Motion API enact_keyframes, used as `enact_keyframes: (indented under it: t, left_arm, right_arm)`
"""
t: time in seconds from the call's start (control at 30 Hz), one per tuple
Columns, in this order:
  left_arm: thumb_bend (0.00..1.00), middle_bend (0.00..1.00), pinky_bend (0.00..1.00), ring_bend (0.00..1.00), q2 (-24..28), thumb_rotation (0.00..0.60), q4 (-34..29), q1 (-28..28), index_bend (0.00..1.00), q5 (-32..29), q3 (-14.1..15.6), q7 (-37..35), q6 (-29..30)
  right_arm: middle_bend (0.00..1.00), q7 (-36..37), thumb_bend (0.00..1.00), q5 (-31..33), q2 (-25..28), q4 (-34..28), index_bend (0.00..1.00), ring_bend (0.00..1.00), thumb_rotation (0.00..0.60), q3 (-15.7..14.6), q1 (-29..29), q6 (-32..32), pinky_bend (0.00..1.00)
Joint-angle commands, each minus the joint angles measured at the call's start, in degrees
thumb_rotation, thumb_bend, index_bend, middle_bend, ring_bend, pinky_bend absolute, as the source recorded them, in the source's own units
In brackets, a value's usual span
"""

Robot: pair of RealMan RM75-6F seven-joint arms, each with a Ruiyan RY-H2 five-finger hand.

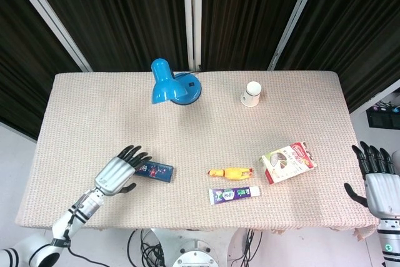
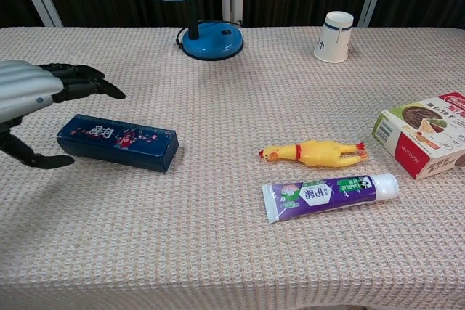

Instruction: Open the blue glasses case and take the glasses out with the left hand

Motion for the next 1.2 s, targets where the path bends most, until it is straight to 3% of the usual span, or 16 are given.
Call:
enact_keyframes:
  t: [0.03,1.2]
  left_arm:
    - [0.28,0.15,0.12,0.02,-1.2,0.6,1.1,-1.0,0.15,0.5,0.0,-0.9,-0.1]
    - [0.28,0.3,0.12,0.07,-5.5,0.6,8.4,-4.0,0.17,-0.3,2.3,-4.3,2.1]
  right_arm:
    - [0.0,0.2,0.18,0.0,-0.2,0.1,0.0,0.0,0.6,0.1,0.1,0.0,0.0]
    - [0.0,2.3,0.19,2.2,-0.2,1.6,0.0,0.0,0.6,1.3,-0.2,-0.1,0.0]
